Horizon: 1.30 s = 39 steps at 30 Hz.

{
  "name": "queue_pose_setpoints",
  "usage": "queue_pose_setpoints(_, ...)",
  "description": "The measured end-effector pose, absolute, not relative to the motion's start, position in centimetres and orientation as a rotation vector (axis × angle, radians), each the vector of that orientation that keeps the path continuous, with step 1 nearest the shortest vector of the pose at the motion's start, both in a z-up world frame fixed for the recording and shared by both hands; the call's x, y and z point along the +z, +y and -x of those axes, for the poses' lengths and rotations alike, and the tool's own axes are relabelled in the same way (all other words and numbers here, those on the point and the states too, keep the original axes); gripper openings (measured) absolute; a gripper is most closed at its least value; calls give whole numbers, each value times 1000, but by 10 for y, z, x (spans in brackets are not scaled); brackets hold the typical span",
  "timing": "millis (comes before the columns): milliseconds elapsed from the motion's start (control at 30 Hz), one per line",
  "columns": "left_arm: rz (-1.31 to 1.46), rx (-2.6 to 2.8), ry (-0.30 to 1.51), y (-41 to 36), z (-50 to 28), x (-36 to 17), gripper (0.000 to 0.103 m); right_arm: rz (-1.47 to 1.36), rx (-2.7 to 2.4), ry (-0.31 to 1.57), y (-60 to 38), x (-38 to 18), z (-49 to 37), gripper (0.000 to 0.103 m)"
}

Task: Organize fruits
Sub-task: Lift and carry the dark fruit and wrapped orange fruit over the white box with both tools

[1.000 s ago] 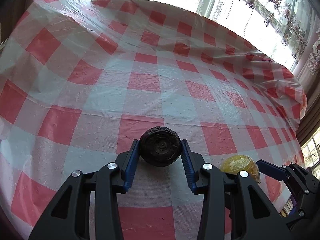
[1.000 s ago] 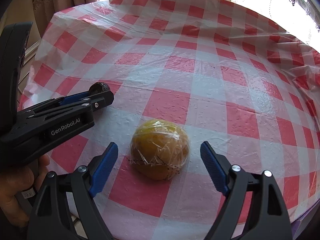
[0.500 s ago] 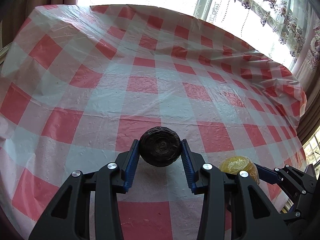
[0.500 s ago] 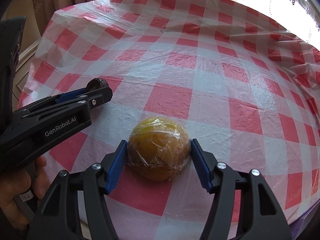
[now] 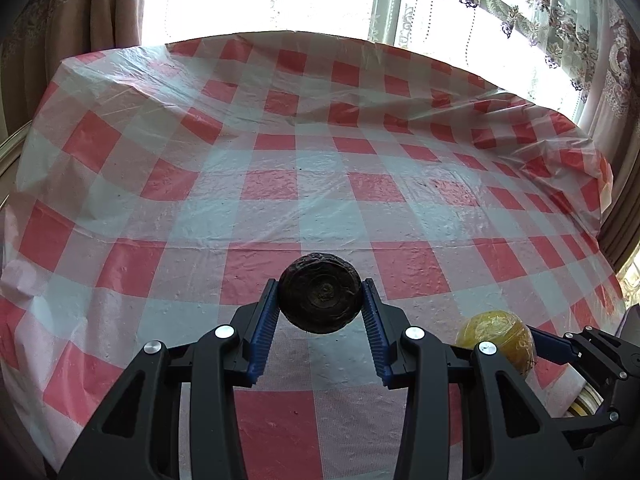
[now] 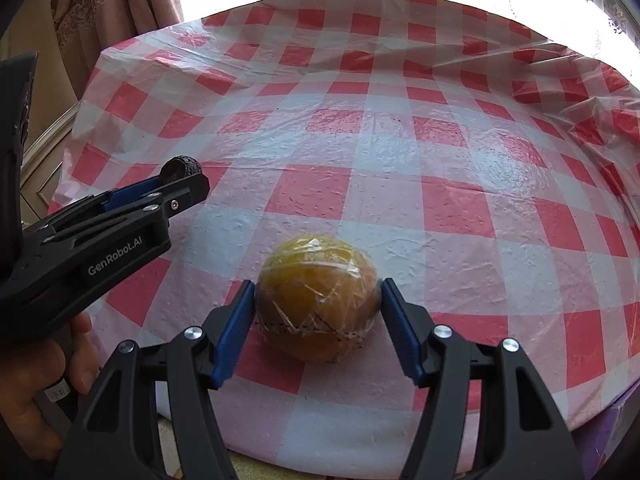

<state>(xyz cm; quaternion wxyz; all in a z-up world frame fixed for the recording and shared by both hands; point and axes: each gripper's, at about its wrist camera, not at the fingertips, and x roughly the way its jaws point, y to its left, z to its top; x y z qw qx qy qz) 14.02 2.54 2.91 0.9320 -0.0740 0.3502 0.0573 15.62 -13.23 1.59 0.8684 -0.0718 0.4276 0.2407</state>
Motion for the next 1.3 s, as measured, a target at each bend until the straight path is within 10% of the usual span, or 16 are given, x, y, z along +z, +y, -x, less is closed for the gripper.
queue_pose_setpoints(1300,-156,-225,729,-177,-114,61,39,-96,216,851,-355,44,-94,63)
